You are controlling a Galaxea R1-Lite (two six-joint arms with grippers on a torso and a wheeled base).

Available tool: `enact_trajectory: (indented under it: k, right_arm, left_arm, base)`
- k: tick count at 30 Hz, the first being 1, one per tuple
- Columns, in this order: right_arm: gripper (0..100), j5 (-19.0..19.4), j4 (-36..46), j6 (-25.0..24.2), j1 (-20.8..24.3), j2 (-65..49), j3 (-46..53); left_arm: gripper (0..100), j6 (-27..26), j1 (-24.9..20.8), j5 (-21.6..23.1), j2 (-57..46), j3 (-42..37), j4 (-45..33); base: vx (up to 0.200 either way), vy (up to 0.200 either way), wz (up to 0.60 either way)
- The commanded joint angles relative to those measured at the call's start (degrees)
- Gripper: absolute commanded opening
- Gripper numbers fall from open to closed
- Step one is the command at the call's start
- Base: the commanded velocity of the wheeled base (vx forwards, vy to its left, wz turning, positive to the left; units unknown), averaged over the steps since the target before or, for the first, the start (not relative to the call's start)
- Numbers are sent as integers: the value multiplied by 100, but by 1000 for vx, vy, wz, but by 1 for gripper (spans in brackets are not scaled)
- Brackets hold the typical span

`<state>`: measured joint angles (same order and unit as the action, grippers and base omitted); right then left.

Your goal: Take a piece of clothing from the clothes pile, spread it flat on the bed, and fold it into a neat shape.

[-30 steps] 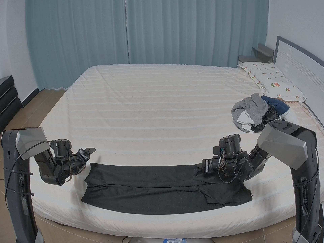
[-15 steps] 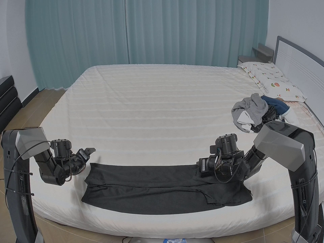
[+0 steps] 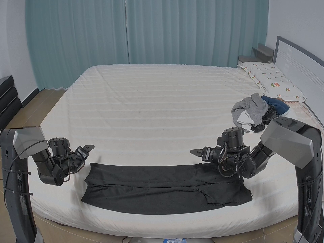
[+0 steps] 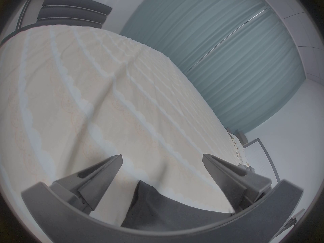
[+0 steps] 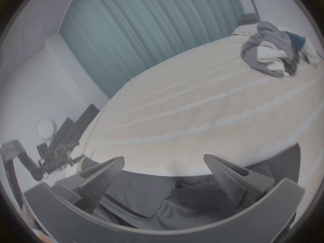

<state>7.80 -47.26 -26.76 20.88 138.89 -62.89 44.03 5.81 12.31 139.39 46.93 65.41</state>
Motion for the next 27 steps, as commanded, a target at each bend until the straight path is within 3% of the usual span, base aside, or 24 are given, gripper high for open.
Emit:
enact_trajectory:
  k: [1,7,10,15,21,27]
  right_arm:
    - [100,-24,-37,-840,-199,-767,690]
    - [100,-16,-116,-2123,-585,-1320,1587]
    - [100,46,-433,-2501,-858,-1496,2062]
    - [100,125,-1356,-2826,-1209,-1496,2800]
    - [100,600,-2604,-3204,-1438,-1391,3521]
    - [100,670,-2744,-3213,-1587,-1329,3635]
  left_arm:
    - [100,0,-45,-45,-641,-229,-2]
    - [100,-35,-168,-1,-1036,-422,-257]
    - [100,-35,-274,8,-1010,-369,-433]
    - [100,0,-397,8,-1010,-633,-459]
    - [100,-9,-441,26,-1019,-1477,-345]
    - [100,-35,-590,-54,-1001,-1784,-354]
  base:
    - [0,0,0]
    - [0,0,0]
    - [0,0,0]
    - [0,0,0]
    - [0,0,0]
    - [0,0,0]
